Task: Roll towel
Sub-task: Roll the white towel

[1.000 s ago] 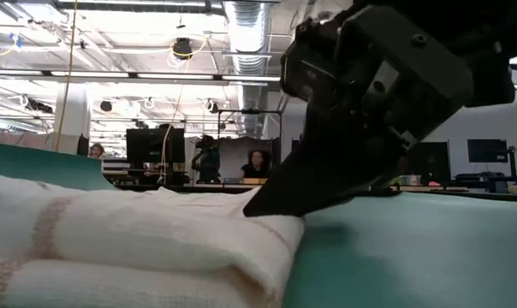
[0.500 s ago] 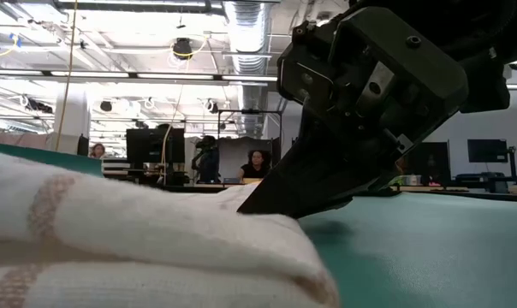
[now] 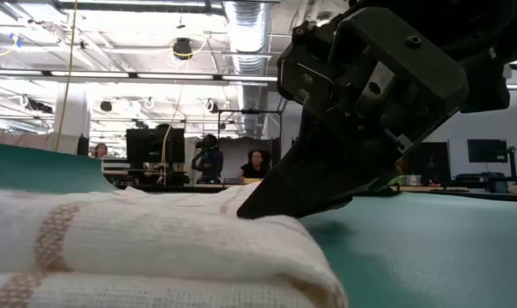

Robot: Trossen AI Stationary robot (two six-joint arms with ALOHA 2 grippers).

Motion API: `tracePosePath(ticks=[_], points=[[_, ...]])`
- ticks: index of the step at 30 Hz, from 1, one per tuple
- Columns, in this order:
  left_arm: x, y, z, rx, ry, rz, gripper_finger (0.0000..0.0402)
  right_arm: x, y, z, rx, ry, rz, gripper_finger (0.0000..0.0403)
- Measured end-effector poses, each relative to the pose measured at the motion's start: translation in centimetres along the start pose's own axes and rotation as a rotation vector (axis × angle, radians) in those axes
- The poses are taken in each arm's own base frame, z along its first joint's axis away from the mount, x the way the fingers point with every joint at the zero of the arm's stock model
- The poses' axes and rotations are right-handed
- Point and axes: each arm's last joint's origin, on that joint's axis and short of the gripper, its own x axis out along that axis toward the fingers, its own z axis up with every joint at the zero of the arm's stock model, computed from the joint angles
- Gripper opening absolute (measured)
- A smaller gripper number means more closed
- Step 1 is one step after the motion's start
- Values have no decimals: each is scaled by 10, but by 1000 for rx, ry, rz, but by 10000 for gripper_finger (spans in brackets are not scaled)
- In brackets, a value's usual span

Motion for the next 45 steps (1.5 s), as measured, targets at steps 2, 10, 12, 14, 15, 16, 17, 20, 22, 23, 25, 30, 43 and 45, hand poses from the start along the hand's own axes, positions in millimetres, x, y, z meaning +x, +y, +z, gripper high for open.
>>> tracePosePath(ticks=[2, 10, 12, 14, 15, 16, 17, 20, 22, 23, 25, 30, 43, 45], points=[[0, 0, 0, -1, 9, 0, 73, 0, 0, 0, 0, 0, 0, 96], [-3, -3, 10, -99, -433, -92, 82, 0, 0, 0, -1, 2, -1, 96], [-1, -4, 16, -103, -579, -104, 53, 0, 0, 0, -1, 2, 0, 96], [12, -4, 19, -75, -638, -80, 18, 0, 1, -1, -2, 3, 1, 96], [21, -4, 21, -57, -644, -55, 10, 0, 1, -1, -1, 3, 0, 96], [32, -4, 22, -47, -644, -33, 8, 0, 0, -1, -2, 4, 0, 96], [43, -3, 24, -45, -636, -13, 7, 0, 0, -1, -2, 5, 0, 96], [73, 2, 25, -67, -625, 44, 2, 0, 0, -1, 6, 5, -1, 96], [85, 6, 24, -108, -637, 55, 1, 0, 0, -1, 6, 5, 0, 96], [89, 7, 23, -125, -639, 58, 0, 0, 0, -1, 6, 7, 0, 96], [96, 10, 20, -159, -612, 69, 0, 0, 0, -1, 5, 11, 0, 96], [104, 15, 16, -180, -540, 107, 0, 0, -3, -3, 25, 38, -21, 96], [113, 26, 65, -116, -522, 223, 0, 3, -63, 17, 131, 99, -192, 96], [111, 29, 77, -78, -524, 266, 0, 1, -74, 22, 140, 107, -223, 96]])
